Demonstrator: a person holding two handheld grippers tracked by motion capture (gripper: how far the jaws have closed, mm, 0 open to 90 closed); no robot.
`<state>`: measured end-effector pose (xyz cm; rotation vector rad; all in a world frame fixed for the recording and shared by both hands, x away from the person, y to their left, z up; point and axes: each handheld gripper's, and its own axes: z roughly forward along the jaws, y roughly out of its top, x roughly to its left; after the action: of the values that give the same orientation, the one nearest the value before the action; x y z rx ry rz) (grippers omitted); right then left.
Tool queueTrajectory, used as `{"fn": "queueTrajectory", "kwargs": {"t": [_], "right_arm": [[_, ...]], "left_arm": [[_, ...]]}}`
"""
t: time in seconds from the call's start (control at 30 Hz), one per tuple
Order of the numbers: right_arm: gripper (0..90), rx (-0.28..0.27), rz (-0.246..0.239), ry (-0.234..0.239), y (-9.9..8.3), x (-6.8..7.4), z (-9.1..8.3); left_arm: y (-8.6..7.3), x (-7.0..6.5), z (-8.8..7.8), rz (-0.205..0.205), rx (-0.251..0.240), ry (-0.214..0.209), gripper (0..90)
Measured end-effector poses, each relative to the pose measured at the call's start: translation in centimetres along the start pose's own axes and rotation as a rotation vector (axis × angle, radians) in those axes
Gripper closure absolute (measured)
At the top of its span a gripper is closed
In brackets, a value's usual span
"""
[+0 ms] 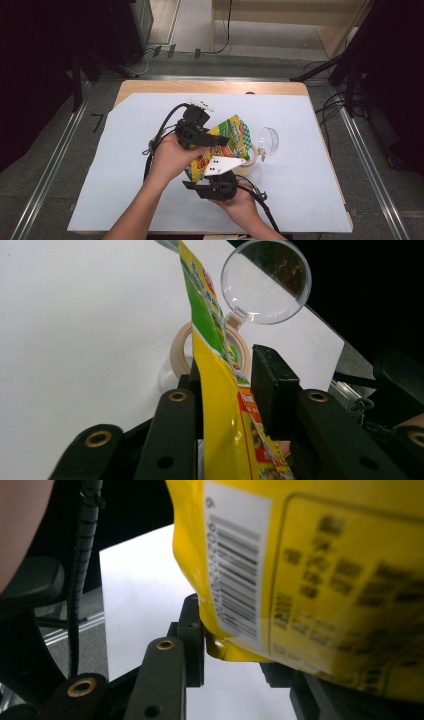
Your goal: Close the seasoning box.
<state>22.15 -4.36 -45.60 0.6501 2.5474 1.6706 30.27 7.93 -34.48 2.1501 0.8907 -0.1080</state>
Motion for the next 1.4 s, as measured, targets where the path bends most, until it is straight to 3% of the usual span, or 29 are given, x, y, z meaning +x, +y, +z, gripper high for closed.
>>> {"fn": "queueTrajectory", "kwargs": {"t": [0.1, 0.3, 0.4, 0.5, 0.63, 0.8, 1.03, 1.13, 1.2, 1.23, 1.4], "right_arm": [[69.6, -0.026, 0.024, 0.025, 0.1, -0.3, -0.1], [69.9, -0.042, 0.047, 0.047, 0.3, -0.6, -0.1], [69.8, -0.033, 0.061, 0.055, 0.2, -0.7, 0.1], [69.2, -0.014, 0.033, 0.038, 0.1, -0.6, 0.3], [64.4, -0.002, 0.012, 0.037, 0.3, -0.7, 0.4], [69.4, 0.017, -0.013, 0.002, 0.7, -0.7, 0.3], [70.7, 0.006, 0.029, 0.013, 1.2, -1.1, 0.2], [64.8, 0.003, 0.046, 0.032, 1.4, -1.2, 0.3], [67.7, 0.001, 0.04, 0.028, 1.5, -1.3, 0.3], [71.5, 0.0, 0.042, 0.023, 1.5, -1.3, 0.3], [72.8, 0.001, 0.036, 0.014, 1.5, -1.4, 0.2]], "left_arm": [[0.0, 0.0, -0.5, 0.0, -0.024, -0.006, 66.7], [0.0, 0.1, -0.8, 0.0, -0.038, -0.007, 67.6], [0.1, 0.2, -0.6, 0.01, -0.014, 0.004, 79.2], [0.3, 0.2, -0.3, 0.024, 0.012, 0.028, 83.6], [1.0, 0.5, -0.2, 0.007, 0.046, 0.042, 86.1], [1.7, 1.0, 0.1, -0.025, 0.072, 0.024, 86.2], [2.7, 0.6, 0.4, -0.02, 0.082, 0.02, 85.0], [3.1, 0.7, 0.5, -0.037, 0.093, 0.014, 84.2], [3.4, 0.8, 0.7, -0.065, 0.108, 0.009, 84.2], [3.5, 0.8, 0.7, -0.066, 0.11, 0.007, 84.2], [3.7, 0.5, 0.8, -0.055, 0.117, 0.006, 83.9]]}}
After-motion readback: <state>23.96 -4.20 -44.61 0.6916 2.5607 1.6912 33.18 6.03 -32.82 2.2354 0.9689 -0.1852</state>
